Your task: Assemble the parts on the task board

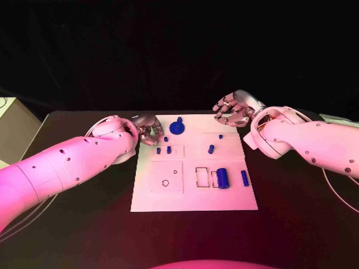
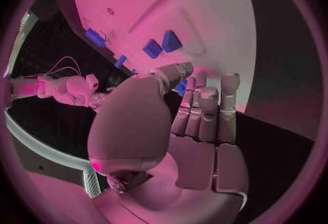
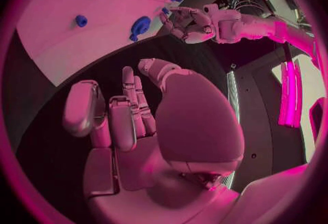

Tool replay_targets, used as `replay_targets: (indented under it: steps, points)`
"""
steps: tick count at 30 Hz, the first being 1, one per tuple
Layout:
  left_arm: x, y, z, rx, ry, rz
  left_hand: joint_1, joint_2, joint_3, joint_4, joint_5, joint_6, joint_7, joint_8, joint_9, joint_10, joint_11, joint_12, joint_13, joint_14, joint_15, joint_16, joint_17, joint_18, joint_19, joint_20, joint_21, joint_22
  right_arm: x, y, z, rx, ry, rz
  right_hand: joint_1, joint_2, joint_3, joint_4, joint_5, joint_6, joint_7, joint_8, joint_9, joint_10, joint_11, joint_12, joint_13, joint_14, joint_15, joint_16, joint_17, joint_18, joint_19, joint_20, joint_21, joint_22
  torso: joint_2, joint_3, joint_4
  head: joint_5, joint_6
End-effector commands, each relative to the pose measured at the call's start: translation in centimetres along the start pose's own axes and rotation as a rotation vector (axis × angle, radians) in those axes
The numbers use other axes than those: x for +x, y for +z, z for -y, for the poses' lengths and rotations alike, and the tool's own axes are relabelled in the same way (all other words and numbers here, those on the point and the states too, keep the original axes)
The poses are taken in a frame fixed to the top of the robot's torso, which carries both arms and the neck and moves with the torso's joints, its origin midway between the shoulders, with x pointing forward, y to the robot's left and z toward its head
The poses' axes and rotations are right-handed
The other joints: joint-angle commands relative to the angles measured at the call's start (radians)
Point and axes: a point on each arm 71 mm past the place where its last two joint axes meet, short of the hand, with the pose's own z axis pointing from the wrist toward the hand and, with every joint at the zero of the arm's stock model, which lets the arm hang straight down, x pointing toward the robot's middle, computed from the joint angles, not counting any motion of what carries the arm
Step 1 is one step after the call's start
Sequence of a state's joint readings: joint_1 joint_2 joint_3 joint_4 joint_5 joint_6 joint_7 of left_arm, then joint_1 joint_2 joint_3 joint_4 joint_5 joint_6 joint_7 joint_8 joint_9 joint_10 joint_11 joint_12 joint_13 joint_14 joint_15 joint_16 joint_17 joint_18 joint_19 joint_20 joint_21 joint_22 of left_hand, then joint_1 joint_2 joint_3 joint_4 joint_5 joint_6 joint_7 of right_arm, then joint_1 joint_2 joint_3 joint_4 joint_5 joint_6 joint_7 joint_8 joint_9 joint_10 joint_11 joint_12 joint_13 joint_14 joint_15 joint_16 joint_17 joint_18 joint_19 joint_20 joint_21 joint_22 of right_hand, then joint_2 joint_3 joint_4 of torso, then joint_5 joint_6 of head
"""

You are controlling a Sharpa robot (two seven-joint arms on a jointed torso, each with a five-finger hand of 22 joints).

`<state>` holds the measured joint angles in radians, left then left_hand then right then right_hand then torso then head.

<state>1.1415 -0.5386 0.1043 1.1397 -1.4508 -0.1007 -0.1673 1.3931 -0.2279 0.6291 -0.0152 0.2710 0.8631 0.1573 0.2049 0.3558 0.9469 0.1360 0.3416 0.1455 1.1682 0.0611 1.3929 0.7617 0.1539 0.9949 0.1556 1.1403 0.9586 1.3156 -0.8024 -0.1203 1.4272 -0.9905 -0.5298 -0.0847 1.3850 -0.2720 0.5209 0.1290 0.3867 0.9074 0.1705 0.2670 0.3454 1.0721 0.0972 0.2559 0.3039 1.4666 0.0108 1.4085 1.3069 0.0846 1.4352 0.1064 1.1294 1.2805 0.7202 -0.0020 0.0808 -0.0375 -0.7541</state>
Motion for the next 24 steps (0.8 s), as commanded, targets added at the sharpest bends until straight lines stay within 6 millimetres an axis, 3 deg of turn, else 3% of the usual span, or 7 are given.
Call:
replay_targets:
  steps: [1, 4, 8, 16, 18, 20, 24]
  points:
    - [-0.8, -0.2, -0.6, 0.008, -0.043, 0.065, 0.014, 0.002, 0.009, 0.000, -0.002, -0.001, 0.007, -0.004, 0.000, -0.009, -0.002, 0.009, 0.002, -0.010, 0.000, -0.007, -0.011, 0.011, -0.012, 0.000, -0.007, -0.005, 0.3, 0.0, 0.0, -0.045, -0.094, -0.065, 0.020, 0.001, 0.019, -0.019, -0.059, 0.015, -0.006, 0.004, 0.000, 0.015, -0.006, -0.012, -0.019, 0.043, -0.005, 0.014, 0.033, -0.001, 0.013, -0.004, 0.027, 0.019, -0.002, 0.0006, -0.0003, -0.003, 0.003]
    - [-1.8, -0.5, -1.1, 0.033, -0.127, 0.129, 0.030, 0.024, 0.033, -0.006, 0.000, 0.038, 0.024, 0.014, 0.006, 0.023, -0.013, 0.051, 0.016, -0.023, -0.011, -0.022, -0.046, 0.018, -0.035, -0.009, -0.013, -0.020, 0.4, 0.0, 0.3, -0.071, -0.169, -0.093, 0.025, -0.003, 0.030, -0.028, -0.072, 0.032, -0.011, 0.008, 0.001, 0.009, -0.006, -0.025, -0.033, 0.041, -0.005, 0.010, 0.027, 0.000, 0.010, -0.005, 0.023, 0.018, -0.003, 0.0007, 0.0012, -0.009, 0.005]
    - [-3.1, -1.2, -1.8, 0.083, -0.354, 0.177, 0.010, 0.022, 0.041, -0.001, -0.002, 0.055, 0.023, 0.021, 0.007, 0.007, -0.015, 0.093, 0.029, -0.145, -0.014, -0.119, -0.251, 0.032, -0.125, -0.014, -0.072, -0.082, 0.5, -0.1, 0.7, -0.095, -0.288, -0.130, 0.020, -0.010, 0.031, -0.030, -0.084, 0.034, -0.013, 0.005, -0.001, 0.008, -0.006, -0.033, -0.043, 0.043, -0.005, 0.014, 0.034, -0.004, 0.016, -0.005, 0.042, 0.031, -0.004, -0.0008, 0.0013, -0.031, 0.004]
    - [-3.3, -3.3, -3.4, 0.154, -0.887, 0.139, -0.024, 0.040, -0.037, 0.034, -0.006, 0.045, 0.034, 0.026, 0.012, -0.046, 0.000, 0.126, 0.019, -0.242, 0.005, -0.273, -0.344, 0.030, -0.194, 0.007, -0.213, -0.166, 1.4, -0.4, 2.0, -0.101, -0.500, -0.150, 0.008, -0.016, 0.032, -0.029, -0.108, 0.033, -0.022, -0.007, -0.006, 0.028, -0.013, -0.040, -0.062, 0.052, -0.009, 0.022, 0.041, -0.020, 0.047, -0.011, 0.128, 0.088, -0.008, -0.0053, 0.0035, -0.056, 0.011]
    - [-3.1, -3.9, -3.7, 0.181, -0.982, 0.127, -0.062, 0.049, -0.086, 0.086, -0.007, 0.032, 0.037, 0.025, 0.013, -0.061, 0.002, 0.133, 0.013, -0.249, 0.011, -0.295, -0.360, 0.031, -0.186, 0.019, -0.286, -0.219, 1.6, -0.5, 2.3, -0.095, -0.533, -0.149, 0.002, -0.018, 0.028, -0.028, -0.110, 0.033, -0.022, -0.010, -0.007, 0.024, -0.013, -0.045, -0.067, 0.051, -0.009, 0.017, 0.030, -0.020, 0.048, -0.012, 0.129, 0.089, -0.010, -0.0055, 0.0050, -0.066, 0.010]
    - [-3.0, -4.4, -3.9, 0.215, -1.063, 0.118, -0.061, 0.049, -0.110, 0.103, -0.008, 0.030, 0.035, 0.026, 0.014, -0.061, 0.002, 0.143, 0.012, -0.246, 0.012, -0.298, -0.363, 0.031, -0.163, 0.018, -0.319, -0.247, 1.8, -0.6, 2.7, -0.088, -0.561, -0.143, -0.007, -0.020, 0.017, -0.029, -0.112, 0.035, -0.021, -0.014, -0.009, 0.005, -0.009, -0.059, -0.079, 0.051, -0.007, 0.014, 0.024, -0.018, 0.046, -0.012, 0.117, 0.082, -0.013, -0.0083, 0.0069, -0.069, 0.010]
    - [-3.0, -5.6, -4.0, 0.264, -1.177, 0.124, -0.065, 0.037, -0.141, 0.125, -0.007, 0.023, 0.034, 0.025, 0.014, -0.063, 0.002, 0.151, 0.010, -0.248, 0.013, -0.304, -0.367, 0.030, -0.145, 0.019, -0.357, -0.277, 2.3, -0.6, 3.3, -0.072, -0.602, -0.127, -0.013, -0.020, 0.000, -0.032, -0.115, 0.026, -0.020, -0.025, -0.014, -0.012, -0.006, -0.072, -0.092, 0.050, -0.004, 0.010, 0.017, -0.016, 0.042, -0.010, 0.104, 0.075, -0.019, -0.0201, 0.0123, -0.065, 0.006]
